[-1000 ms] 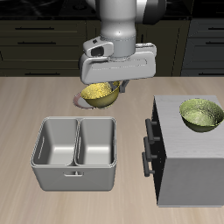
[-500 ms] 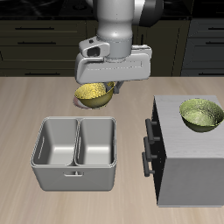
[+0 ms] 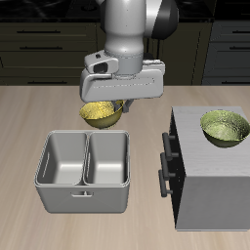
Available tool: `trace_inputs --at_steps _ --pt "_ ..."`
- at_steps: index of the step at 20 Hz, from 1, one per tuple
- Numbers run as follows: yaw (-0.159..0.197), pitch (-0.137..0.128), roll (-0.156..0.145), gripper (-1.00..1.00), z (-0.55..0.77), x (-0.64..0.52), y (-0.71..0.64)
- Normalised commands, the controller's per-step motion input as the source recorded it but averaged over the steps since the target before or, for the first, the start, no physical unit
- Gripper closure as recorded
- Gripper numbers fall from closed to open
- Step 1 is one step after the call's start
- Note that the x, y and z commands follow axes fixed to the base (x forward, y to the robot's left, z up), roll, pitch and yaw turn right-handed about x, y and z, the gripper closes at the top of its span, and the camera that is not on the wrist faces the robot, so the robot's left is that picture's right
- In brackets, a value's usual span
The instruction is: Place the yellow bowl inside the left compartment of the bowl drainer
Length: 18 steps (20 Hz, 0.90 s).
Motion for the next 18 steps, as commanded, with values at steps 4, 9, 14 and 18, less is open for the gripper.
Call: trace_inputs --at_steps 4,9,14,18 --pt "-0.004 0.031 -0.007 1.00 -0.24 0.08 -0.07" --pt "0.002 0.016 -0.009 1.00 -0.12 0.05 -0.05" --pt "0.003 0.024 -0.009 1.00 -0.15 0.01 -0.06" --pt "-0.004 0.041 -0.021 1.00 -0.27 0.01 -0.08"
